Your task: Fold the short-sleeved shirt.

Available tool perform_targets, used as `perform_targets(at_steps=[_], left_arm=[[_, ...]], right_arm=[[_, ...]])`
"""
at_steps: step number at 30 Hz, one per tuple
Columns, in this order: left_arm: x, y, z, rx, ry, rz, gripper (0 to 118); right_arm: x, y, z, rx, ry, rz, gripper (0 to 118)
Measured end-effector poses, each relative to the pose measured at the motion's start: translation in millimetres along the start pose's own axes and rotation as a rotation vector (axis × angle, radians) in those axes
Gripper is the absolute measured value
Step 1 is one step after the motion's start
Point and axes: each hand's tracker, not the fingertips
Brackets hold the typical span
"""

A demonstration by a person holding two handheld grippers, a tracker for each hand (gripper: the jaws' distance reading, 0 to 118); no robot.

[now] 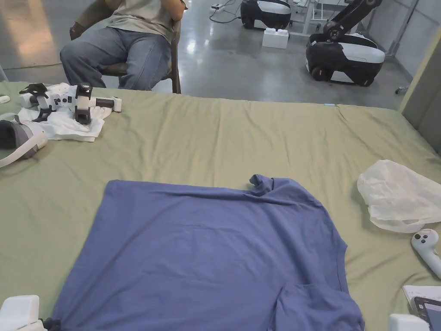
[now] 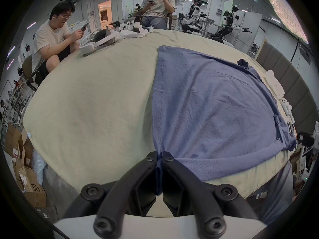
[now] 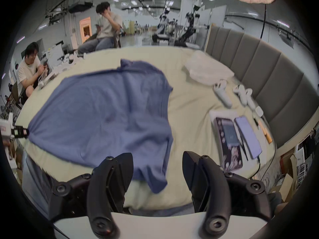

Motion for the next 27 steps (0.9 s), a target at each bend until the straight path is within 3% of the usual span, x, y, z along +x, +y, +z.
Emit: perform_targets(at_steps=[5, 9, 10, 19, 27], left_arm=[[2.7, -1.6, -2.1, -0.011, 0.006, -0.007, 0], [0.9, -3.7, -7.4, -0.017, 0.002, 0.0, 0], [0.5, -4.4, -7.6, -0.018, 0.003, 0.002, 0], [-3.6, -0.8, 0.1, 0.003, -0.02, 0.022, 0], [-1.6, 40.4, 12.5, 0.125, -0.053, 0.043, 0]], right_arm=[[-0.7, -17.5, -36.8, -0.082, 0.03, 0.0, 61], [-0.9, -18.7, -62.5, -0.12, 0.078, -0.025, 15], [-2.2, -18.6, -63.8, -0.116, 0.108, -0.031, 11], [-11.6, 1.7, -32.0, -0.117, 0.049, 0.077, 7], [-4.7, 56.1, -5.3, -0.011, 0.068, 0.041, 7]])
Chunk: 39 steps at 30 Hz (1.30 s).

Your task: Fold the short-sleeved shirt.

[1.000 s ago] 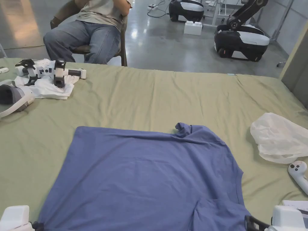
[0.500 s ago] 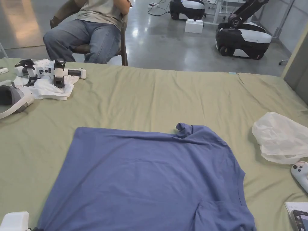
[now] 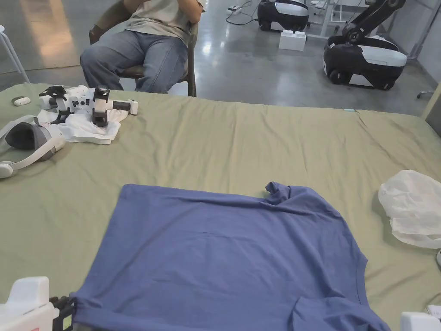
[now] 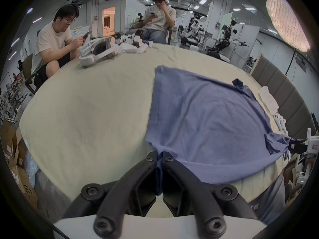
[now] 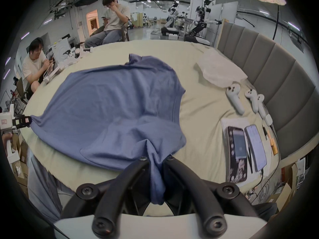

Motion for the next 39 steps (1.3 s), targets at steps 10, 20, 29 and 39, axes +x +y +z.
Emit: perform_targets(at_steps=[10, 20, 29, 39], left_arm=[[9.6, 101.6, -59.6, 0.035, 0.002, -0.01, 0], [9.4, 137.3, -153.4, -0.111, 0.012, 0.027, 1], [18.0, 142.4, -151.8, -0.04, -0.012, 0.013, 48], [64.1, 135.3, -51.6, 0.349, -0.054, -0.101, 69]], right_arm=[[4.6, 99.0, -45.2, 0.104, 0.005, -0.017, 7], [7.7, 143.2, -144.8, 0.024, 0.012, -0.026, 7], [1.1, 138.4, -149.8, 0.052, -0.052, 0.0, 50], [-53.1, 137.8, -45.1, 0.562, -0.009, -0.051, 56]])
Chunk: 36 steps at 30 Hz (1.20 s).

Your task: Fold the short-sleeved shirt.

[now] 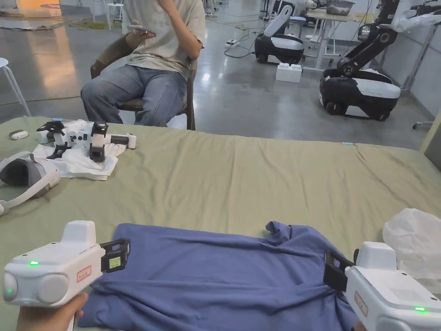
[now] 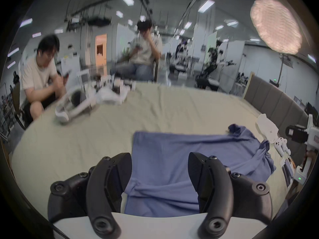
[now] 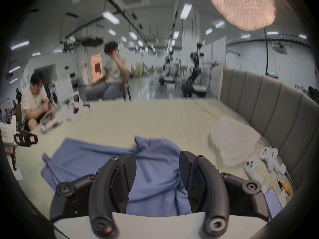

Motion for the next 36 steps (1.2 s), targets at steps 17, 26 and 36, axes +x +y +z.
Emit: perform_targets(at_steps=[17, 26, 36], left_arm=[[54.4, -7.8, 118.2, 0.356, 0.122, -0.101, 0], [-14.9, -33.3, 63.8, -0.04, 0.109, 0.001, 0], [-74.0, -57.4, -39.1, -0.45, 0.072, 0.113, 53]], right_arm=[[-57.3, 14.1, 86.6, 0.338, -0.035, 0.038, 1], [-53.1, -0.4, 81.4, 0.253, -0.023, 0.039, 1], [-38.3, -22.3, 74.9, 0.153, -0.051, 0.051, 1]])
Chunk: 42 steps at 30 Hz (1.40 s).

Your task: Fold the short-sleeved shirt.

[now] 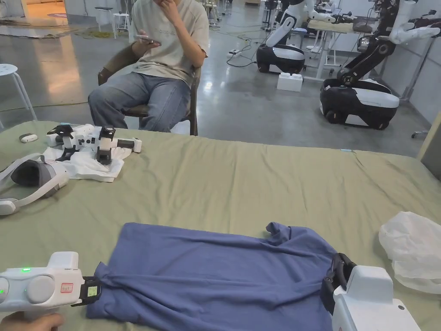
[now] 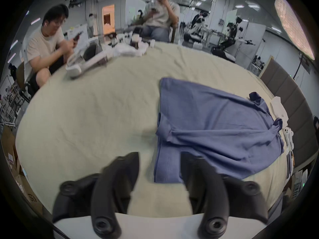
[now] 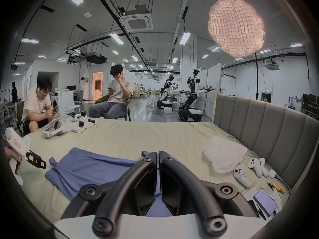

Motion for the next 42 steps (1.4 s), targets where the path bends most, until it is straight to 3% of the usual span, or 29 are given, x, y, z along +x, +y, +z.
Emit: perform_targets(at_steps=[3, 10, 14, 17, 19, 21, 23, 25, 28, 31, 35, 42], left_arm=[[1.3, 4.4, -17.5, -0.053, -0.011, 0.015, 78], [13.0, -6.0, -47.7, -0.248, 0.065, -0.074, 79], [22.8, -12.3, -40.5, -0.191, 0.079, -0.108, 68], [25.9, -15.5, -39.3, -0.18, 0.065, -0.12, 52], [28.7, -15.7, -36.5, -0.176, 0.053, -0.122, 25], [34.6, -18.5, -32.5, -0.164, 0.027, -0.179, 6], [41.1, -24.6, -31.4, -0.162, 0.023, -0.216, 4], [39.4, -28.0, -29.5, -0.141, 0.035, -0.219, 4], [34.8, -32.9, -17.8, -0.094, 0.024, -0.171, 4], [31.7, -37.5, 0.7, -0.047, 0.024, -0.169, 3], [26.5, -42.6, 16.3, 0.009, 0.006, -0.143, 3], [28.6, -43.9, 34.9, 0.064, -0.003, -0.127, 3]], right_arm=[[4.0, -4.9, -0.5, -0.02, -0.01, 0.004, 1], [12.4, -15.7, -4.1, -0.073, -0.028, 0.01, 1], [17.0, -22.7, -7.0, -0.099, -0.035, 0.001, 1], [20.9, -28.2, -11.5, -0.126, -0.033, -0.017, 1], [24.5, -31.3, -13.3, -0.14, -0.032, -0.034, 1], [30.0, -35.0, -16.7, -0.158, -0.042, -0.039, 2], [37.8, -38.5, -21.3, -0.189, -0.058, -0.041, 2], [50.2, -41.8, -26.5, -0.225, -0.068, -0.059, 11], [74.9, -48.1, -39.5, -0.329, -0.096, -0.054, 51], [96.9, -58.0, -58.9, -0.456, -0.079, -0.038, 56], [113.6, -80.0, -93.2, -0.64, 0.017, -0.054, 62], [106.5, -121.8, -136.6, -0.786, 0.06, -0.075, 61]])
